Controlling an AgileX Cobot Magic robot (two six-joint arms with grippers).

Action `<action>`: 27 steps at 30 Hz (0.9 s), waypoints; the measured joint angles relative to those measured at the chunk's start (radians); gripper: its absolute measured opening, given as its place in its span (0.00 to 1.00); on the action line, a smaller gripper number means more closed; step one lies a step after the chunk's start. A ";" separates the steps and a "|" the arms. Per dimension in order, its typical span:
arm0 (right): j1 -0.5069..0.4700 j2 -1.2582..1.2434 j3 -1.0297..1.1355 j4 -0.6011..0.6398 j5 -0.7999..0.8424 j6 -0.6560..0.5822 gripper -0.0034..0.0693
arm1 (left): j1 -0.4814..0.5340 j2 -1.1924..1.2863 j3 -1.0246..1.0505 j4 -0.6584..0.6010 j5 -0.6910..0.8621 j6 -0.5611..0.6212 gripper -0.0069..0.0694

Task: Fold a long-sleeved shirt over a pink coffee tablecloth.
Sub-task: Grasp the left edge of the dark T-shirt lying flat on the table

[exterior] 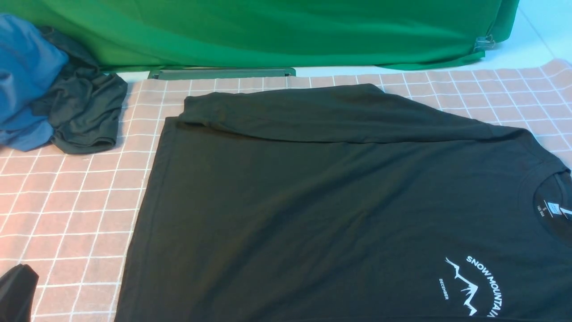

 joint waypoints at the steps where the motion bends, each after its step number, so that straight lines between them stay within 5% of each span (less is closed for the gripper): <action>1: 0.000 0.000 0.000 0.000 0.000 0.000 0.37 | 0.000 0.000 0.000 0.000 0.000 0.000 0.11; 8: 0.000 0.000 0.000 0.000 0.000 0.000 0.37 | 0.000 0.000 0.000 -0.016 -0.011 -0.005 0.11; 18: 0.000 0.000 0.000 0.002 -0.017 0.004 0.37 | 0.000 0.000 0.000 -0.438 -0.407 -0.153 0.11; 24: 0.000 0.000 0.000 0.091 -0.283 0.323 0.37 | 0.000 0.000 0.000 -0.414 -0.805 -0.493 0.11; 27: -0.001 0.000 0.000 0.102 -0.408 0.477 0.37 | 0.000 0.025 -0.091 -0.305 -0.813 -0.585 0.11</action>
